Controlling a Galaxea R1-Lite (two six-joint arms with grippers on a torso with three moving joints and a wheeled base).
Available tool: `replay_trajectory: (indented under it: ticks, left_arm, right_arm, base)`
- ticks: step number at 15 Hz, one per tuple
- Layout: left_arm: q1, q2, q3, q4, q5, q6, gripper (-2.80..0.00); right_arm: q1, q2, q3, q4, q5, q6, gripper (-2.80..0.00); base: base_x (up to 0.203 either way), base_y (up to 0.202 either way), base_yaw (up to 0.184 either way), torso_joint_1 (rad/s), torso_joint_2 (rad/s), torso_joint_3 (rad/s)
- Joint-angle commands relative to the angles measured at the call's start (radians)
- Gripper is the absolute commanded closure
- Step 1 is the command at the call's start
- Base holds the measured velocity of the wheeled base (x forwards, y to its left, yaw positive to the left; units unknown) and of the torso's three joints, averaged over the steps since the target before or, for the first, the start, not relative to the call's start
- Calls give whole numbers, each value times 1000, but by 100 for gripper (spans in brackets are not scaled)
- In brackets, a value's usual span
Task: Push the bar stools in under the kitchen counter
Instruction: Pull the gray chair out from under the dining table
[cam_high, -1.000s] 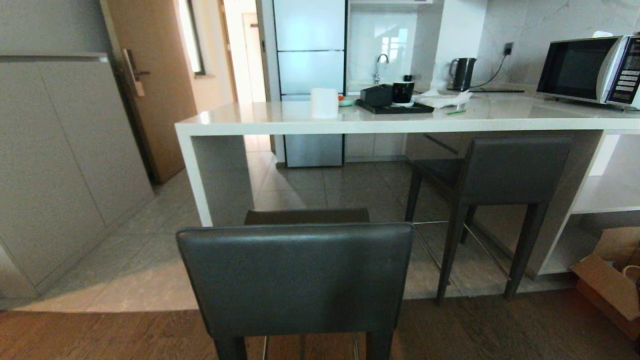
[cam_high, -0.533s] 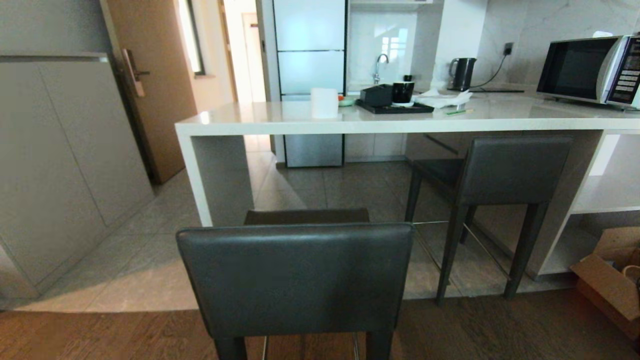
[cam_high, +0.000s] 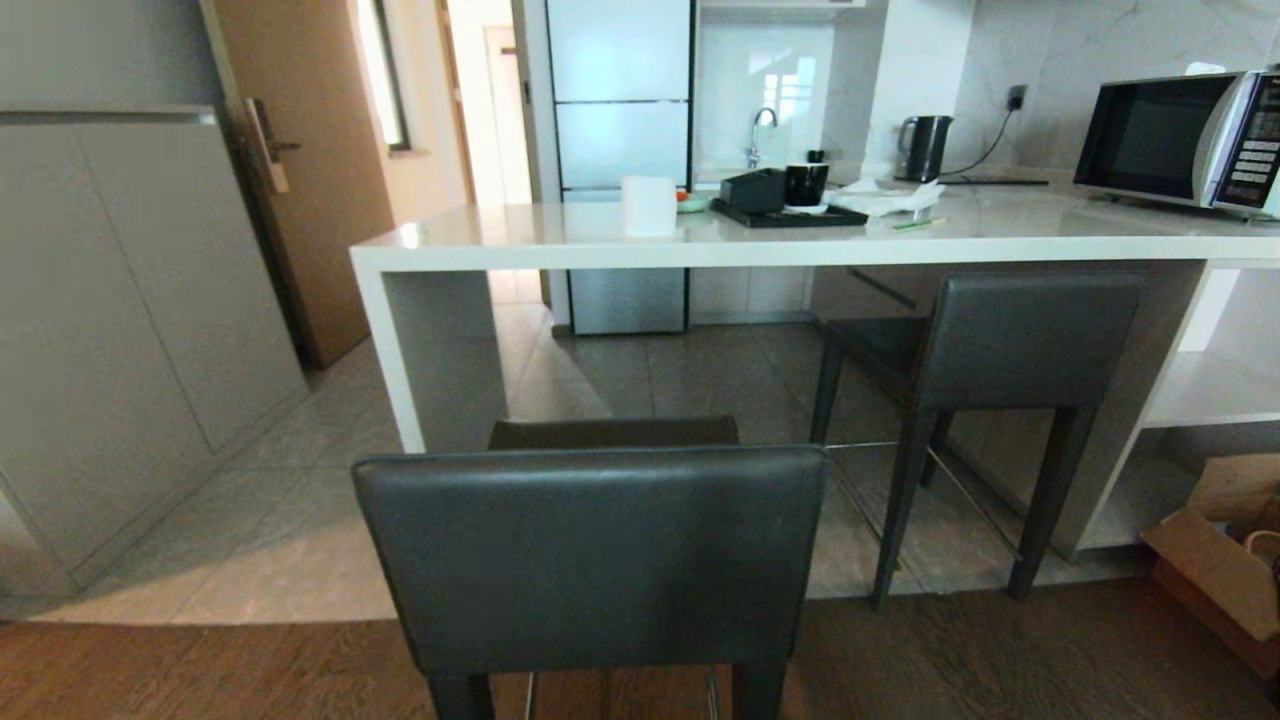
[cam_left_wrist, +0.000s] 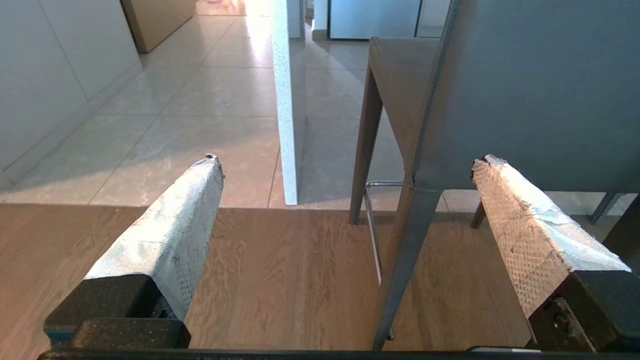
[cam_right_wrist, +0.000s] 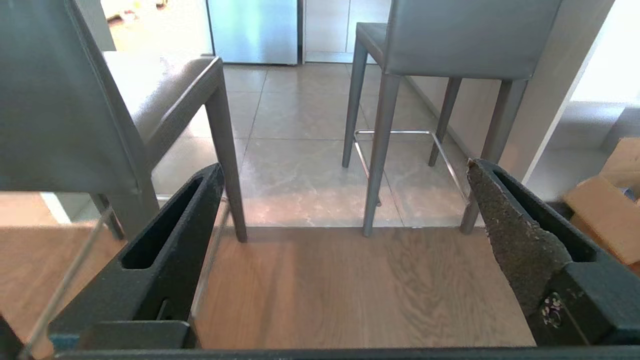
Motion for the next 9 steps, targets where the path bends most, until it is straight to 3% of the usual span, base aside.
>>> replay_trajectory:
  ticks: [1,2,9]
  left_arm:
    - [2,0,0,0,1,-2,-280]
    - [0,0,0,0,2,-2,-280]
    - [2,0,0,-1,2,-2,-280]
  right_arm:
    - [-1,1,9,-2,-6,29,-230]
    - [-1,-1,9,-3,-6,26,0]
    - [-1,-1,9,-3,-6,27,0]
  base:
    - [0,0,0,0,0,0]
    - [0,0,0,0,0,0]
    - [0,0,0,0,0,0]
